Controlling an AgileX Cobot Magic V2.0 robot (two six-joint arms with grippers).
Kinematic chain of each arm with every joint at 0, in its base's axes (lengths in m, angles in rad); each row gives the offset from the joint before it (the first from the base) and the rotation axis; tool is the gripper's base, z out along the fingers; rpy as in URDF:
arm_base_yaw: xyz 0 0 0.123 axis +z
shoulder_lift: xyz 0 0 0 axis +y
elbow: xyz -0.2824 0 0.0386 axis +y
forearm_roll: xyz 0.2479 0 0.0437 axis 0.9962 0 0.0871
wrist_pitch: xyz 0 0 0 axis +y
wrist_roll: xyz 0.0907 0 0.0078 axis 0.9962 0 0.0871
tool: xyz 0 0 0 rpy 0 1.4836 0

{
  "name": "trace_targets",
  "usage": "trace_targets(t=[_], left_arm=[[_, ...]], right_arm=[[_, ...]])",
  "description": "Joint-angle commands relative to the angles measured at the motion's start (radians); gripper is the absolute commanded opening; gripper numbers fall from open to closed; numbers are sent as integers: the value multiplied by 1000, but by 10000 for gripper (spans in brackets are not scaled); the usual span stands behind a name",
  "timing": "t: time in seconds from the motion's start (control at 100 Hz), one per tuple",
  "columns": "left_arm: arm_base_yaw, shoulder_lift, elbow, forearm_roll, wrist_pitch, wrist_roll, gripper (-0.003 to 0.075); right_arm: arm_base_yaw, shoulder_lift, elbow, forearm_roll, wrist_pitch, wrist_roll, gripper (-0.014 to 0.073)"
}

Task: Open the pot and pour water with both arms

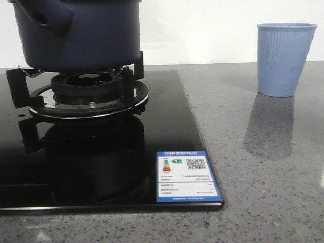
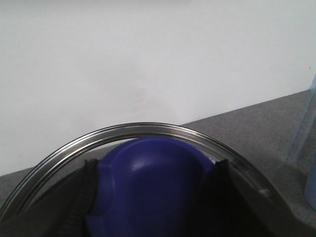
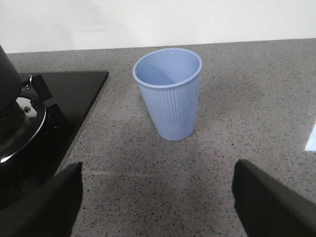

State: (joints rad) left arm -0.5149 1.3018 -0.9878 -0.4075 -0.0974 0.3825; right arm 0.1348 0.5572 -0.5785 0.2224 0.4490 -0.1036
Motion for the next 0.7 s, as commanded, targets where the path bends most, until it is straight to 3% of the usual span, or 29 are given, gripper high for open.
trace_targets(t=[0.0, 0.51, 0.69], left_arm=[[17, -75, -37, 28, -100, 1, 333], [328, -273, -37, 28, 65, 1, 333], [410, -311, -37, 28, 112, 1, 333]], right_arm=[[0, 34, -35, -4, -69, -13, 540], [18, 278, -35, -4, -321, -38, 539], [62, 415, -35, -8, -495, -38, 539]])
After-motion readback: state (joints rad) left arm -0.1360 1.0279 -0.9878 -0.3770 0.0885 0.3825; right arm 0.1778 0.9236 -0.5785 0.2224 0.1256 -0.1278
